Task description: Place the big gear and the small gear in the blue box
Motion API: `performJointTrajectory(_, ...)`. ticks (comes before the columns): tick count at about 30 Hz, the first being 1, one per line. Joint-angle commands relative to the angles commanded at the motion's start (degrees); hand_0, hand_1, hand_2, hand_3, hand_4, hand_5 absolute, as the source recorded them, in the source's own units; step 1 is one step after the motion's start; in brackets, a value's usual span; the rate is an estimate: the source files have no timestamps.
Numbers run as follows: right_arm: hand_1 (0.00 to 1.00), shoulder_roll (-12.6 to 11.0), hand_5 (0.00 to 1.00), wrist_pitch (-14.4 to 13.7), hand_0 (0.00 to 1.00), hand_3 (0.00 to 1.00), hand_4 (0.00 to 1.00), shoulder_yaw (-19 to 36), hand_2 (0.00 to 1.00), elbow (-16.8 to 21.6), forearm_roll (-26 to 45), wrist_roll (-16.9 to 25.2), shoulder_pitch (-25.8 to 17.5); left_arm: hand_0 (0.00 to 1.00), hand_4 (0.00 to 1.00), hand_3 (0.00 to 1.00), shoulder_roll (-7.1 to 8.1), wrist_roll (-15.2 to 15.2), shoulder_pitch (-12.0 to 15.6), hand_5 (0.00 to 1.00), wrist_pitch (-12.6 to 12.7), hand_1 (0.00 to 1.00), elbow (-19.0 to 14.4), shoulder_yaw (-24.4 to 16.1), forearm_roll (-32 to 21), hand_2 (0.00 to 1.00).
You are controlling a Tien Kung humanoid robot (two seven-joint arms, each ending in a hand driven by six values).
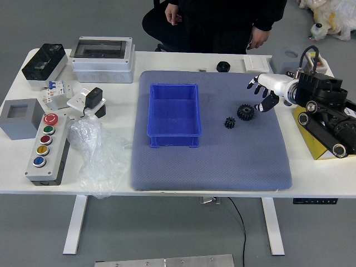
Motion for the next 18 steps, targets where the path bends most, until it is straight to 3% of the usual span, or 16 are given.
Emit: performJointTrajectory(18, 0.66, 1.6, 0.002, -2.8, 0.666, 0.835, 0.7, -5.4, 0.79, -5.8, 2.4, 2.1, 2.6, 0.86, 0.594, 0.779, -0.56, 0.0, -0.8, 0.371, 0.1, 0.83, 0.0, 0.7, -0.2, 0.829)
